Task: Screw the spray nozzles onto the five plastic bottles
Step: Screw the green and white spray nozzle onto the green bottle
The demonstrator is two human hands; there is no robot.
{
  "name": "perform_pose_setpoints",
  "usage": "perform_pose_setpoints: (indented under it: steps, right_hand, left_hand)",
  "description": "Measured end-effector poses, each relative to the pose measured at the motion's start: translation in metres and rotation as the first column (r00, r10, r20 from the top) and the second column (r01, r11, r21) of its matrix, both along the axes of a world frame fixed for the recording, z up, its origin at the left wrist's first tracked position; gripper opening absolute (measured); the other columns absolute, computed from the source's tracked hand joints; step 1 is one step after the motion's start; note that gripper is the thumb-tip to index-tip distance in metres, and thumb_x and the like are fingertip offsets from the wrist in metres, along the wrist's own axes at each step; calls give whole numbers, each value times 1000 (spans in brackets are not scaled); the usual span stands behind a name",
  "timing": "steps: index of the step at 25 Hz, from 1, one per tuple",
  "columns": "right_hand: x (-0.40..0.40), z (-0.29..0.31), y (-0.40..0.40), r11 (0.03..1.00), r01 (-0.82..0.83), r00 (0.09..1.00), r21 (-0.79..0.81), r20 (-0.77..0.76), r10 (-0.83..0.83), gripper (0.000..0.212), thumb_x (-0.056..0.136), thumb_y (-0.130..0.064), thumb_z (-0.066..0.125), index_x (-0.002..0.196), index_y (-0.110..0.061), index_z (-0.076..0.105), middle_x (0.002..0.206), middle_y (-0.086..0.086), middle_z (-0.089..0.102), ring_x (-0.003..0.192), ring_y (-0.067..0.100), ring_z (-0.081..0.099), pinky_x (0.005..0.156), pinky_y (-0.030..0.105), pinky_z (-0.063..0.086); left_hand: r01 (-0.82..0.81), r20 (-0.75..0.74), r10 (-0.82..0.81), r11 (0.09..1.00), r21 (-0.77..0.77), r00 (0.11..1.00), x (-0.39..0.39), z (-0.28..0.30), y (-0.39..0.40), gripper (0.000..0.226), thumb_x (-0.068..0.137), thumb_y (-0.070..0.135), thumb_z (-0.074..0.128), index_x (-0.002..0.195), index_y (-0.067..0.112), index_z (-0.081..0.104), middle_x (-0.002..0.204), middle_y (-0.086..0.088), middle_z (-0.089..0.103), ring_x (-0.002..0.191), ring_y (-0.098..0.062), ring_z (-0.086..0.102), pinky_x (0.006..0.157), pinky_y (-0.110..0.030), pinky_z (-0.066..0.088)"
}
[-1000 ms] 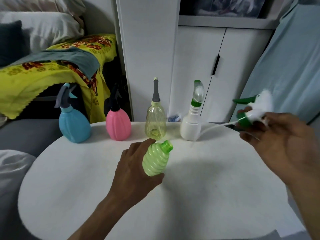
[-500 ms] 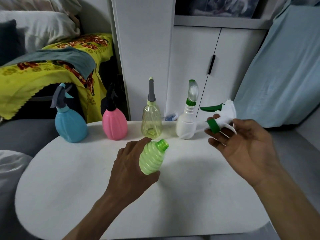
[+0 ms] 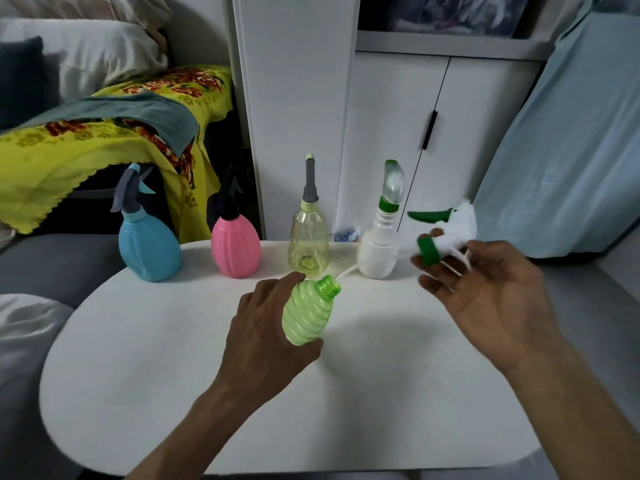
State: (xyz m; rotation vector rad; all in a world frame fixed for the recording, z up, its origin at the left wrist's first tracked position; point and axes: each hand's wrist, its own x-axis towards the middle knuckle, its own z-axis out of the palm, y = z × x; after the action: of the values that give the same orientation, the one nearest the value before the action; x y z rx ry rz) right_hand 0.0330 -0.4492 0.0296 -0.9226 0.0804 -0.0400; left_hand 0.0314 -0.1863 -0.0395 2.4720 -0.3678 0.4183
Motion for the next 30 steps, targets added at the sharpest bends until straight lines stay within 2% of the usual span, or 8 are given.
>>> perform_pose_setpoints:
  steps: [6, 11, 16, 18, 20, 21, 25, 30]
  right_hand:
    - [-4, -24, 46, 951, -169, 979, -260, -156, 131, 43, 70, -2, 56, 111, 7, 66, 105, 20, 71, 92, 32, 68, 84, 45, 59]
    - [-7, -30, 58, 694, -153, 988, -703, -107, 109, 28, 91, -22, 67, 118, -28, 65, 106, 0, 75, 93, 14, 71, 67, 24, 55]
    - [-9, -32, 56, 642, -74, 994, -763, -2, 112, 84, 69, -50, 78, 135, -59, 26, 134, -4, 62, 105, 4, 67, 89, 25, 55]
    - [-12, -36, 59, 287, 97, 972, -953, 153, 179, 85, 77, -69, 61, 142, -61, 8, 158, -9, 28, 136, 3, 39, 110, 34, 37]
    - [-12, -40, 59, -147, 395, 892, -907, 341, 296, 92, 79, -70, 55, 152, -41, 6, 165, -5, 5, 150, 15, 9, 118, 45, 17]
    - [-11, -40, 59, -229, 477, 851, -849, 381, 363, 91, 80, -63, 60, 153, -31, 15, 166, 1, 8, 152, 21, 5, 119, 50, 14]
    - [-9, -39, 56, -161, 579, 743, -799, 436, 508, 44, 84, -18, 71, 123, -16, 52, 129, 6, 61, 137, 25, 42, 118, 51, 21]
    - [-17, -38, 61, 76, 423, 766, -903, 401, 503, 33, 86, -19, 67, 114, -25, 50, 112, -10, 55, 103, 11, 54, 94, 24, 44]
  left_hand:
    - [8, 53, -14, 994, 106, 998, -7, 0, -4, 84, 61, 39, 84, 137, 20, 52, 127, -3, 60, 113, -27, 55, 91, -43, 49]
    - [20, 155, -48, 984, 174, 987, -12, -1, -3, 88, 56, 35, 86, 135, 23, 51, 125, -7, 60, 111, -30, 55, 87, -45, 50]
    - [14, 168, -50, 978, 207, 984, -13, 3, 0, 88, 54, 34, 86, 134, 22, 51, 124, -7, 60, 109, -31, 56, 86, -46, 49]
    - [24, 161, -60, 976, 216, 985, -13, 7, 2, 86, 56, 36, 85, 134, 23, 52, 124, -7, 61, 109, -31, 57, 86, -46, 50]
    - [35, 156, -73, 971, 235, 985, -11, 10, 8, 83, 57, 38, 83, 134, 23, 52, 124, -6, 60, 108, -31, 57, 85, -46, 51]
    - [48, 152, -87, 969, 241, 985, -11, 12, 11, 83, 58, 40, 82, 134, 24, 52, 124, -5, 60, 108, -30, 57, 85, -46, 51]
    - [121, 132, -158, 960, 254, 979, -10, 18, 22, 84, 58, 41, 80, 134, 29, 49, 123, 0, 59, 108, -26, 56, 85, -45, 52]
    - [138, 152, -189, 946, 294, 970, -12, 23, 26, 84, 57, 37, 79, 134, 32, 45, 123, -1, 58, 109, -28, 56, 87, -44, 51]
